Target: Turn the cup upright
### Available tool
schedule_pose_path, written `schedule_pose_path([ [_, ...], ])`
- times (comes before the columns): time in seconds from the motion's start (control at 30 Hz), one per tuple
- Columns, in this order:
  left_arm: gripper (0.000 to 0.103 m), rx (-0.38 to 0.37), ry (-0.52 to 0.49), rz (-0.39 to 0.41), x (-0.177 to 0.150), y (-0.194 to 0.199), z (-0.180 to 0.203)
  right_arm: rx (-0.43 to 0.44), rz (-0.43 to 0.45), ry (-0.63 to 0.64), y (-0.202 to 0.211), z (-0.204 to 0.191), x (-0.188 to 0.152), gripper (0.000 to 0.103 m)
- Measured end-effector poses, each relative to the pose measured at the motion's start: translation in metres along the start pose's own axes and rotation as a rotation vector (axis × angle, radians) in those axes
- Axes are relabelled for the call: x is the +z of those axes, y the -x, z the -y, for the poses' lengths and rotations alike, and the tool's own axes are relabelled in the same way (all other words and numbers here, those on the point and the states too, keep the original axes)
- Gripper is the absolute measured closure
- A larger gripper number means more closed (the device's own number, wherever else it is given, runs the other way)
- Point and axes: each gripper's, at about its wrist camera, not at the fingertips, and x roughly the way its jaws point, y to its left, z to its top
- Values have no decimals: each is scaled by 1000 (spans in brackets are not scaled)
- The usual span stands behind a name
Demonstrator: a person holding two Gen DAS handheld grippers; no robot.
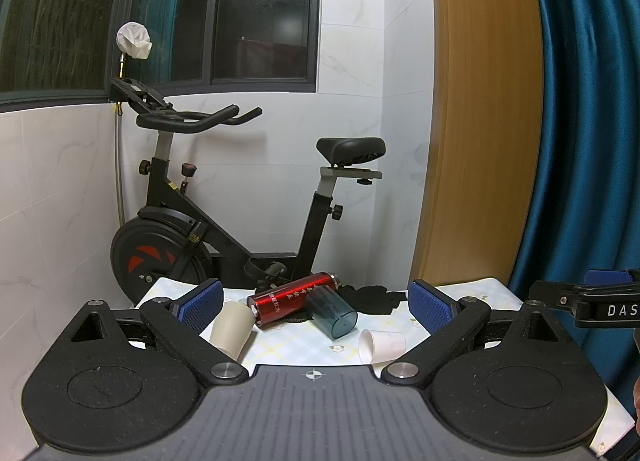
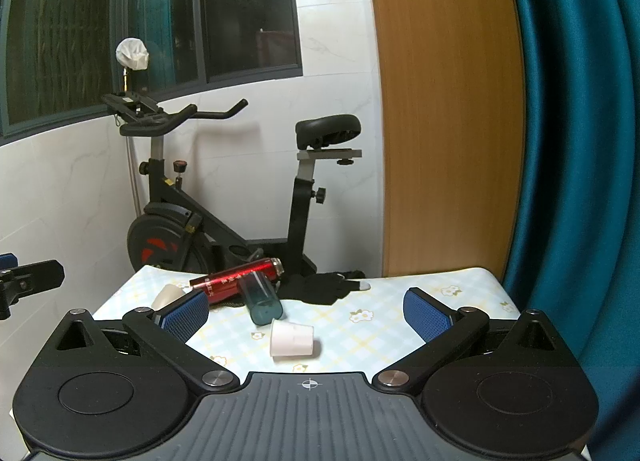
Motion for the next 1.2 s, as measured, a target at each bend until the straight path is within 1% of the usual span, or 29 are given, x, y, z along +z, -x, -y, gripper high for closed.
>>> schedule_pose_path([
  [0.8, 3, -1, 11, -5, -3, -1, 0, -1, -10, -3, -4, 2, -5, 0],
  [0.9, 3, 7, 23, -14, -3, -3, -2, -2, -14, -5, -7, 2, -5, 0],
  [1.03, 3, 51, 30, -18, 1, -7, -8, 14, -31, -20, -11, 5, -5, 0],
  [1.2, 3, 66, 53, -14, 9, -17, -28, 16, -44, -48, -23, 11, 0, 0],
])
